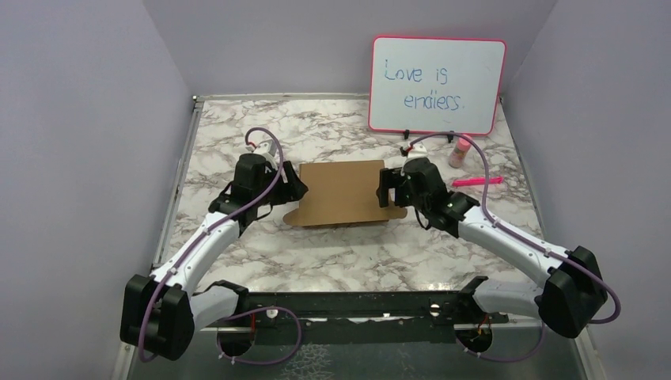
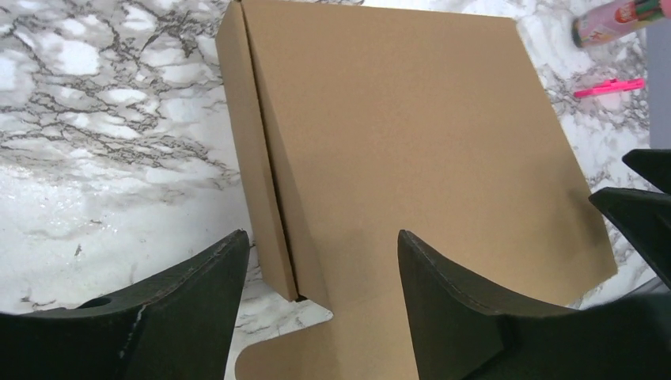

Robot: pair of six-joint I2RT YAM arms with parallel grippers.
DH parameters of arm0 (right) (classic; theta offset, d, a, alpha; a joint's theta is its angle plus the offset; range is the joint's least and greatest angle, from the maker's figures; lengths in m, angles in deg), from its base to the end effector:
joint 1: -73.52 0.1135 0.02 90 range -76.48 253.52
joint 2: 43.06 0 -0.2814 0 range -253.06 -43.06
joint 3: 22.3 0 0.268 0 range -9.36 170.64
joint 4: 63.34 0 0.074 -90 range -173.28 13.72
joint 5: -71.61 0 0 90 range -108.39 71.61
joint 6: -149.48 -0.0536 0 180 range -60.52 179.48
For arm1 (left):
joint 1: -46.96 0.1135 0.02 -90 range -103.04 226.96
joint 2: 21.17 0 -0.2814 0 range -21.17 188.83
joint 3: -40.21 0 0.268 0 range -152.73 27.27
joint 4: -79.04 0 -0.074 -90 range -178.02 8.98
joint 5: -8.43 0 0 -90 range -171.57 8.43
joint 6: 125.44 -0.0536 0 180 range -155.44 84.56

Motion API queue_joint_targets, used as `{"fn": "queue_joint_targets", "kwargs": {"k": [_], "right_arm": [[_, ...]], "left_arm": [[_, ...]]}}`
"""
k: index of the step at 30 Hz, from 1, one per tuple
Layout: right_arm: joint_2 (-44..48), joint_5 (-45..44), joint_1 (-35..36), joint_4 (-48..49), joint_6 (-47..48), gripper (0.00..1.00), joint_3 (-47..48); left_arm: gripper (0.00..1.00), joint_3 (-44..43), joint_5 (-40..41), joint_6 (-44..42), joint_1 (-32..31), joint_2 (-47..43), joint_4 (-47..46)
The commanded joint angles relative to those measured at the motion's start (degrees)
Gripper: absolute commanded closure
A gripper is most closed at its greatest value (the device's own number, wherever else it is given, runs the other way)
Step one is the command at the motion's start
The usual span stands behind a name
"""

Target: Fold the paper box

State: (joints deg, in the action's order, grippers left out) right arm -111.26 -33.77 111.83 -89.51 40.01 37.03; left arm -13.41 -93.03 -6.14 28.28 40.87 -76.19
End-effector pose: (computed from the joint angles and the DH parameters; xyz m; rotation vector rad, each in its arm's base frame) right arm 0.2310 0.1644 0.2613 -0.2045 2.1620 0.2883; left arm 0.2420 -0.0931 0.2535 -0.0854 2.2191 -0.6909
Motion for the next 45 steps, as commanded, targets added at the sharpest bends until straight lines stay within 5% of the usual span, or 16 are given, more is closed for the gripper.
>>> {"fn": "queue_joint_targets", "kwargs": {"k": [1, 21, 32, 45], "right_arm": [[-1.26, 2.52, -1.77, 4.4, -0.05, 0.09, -2.09], [-3.62, 8.84, -3.85, 13.98, -2.15, 0.26, -14.15], [-6.3, 16.56, -6.42, 21.39, -3.75, 0.45, -19.59], [-13.98, 22.16, -7.31, 30.54, -4.14, 0.51, -17.06]], "left_arm": [[0.32, -0.59, 0.55, 0.9, 0.53, 3.66, -2.38], [0.43, 8.84, -2.86, 4.2, 0.55, 8.57, -8.16], [0.48, 13.95, -1.6, 7.13, 0.56, 8.81, -14.17], [0.6, 10.07, 0.04, 9.85, 1.08, 15.58, -23.71]]}}
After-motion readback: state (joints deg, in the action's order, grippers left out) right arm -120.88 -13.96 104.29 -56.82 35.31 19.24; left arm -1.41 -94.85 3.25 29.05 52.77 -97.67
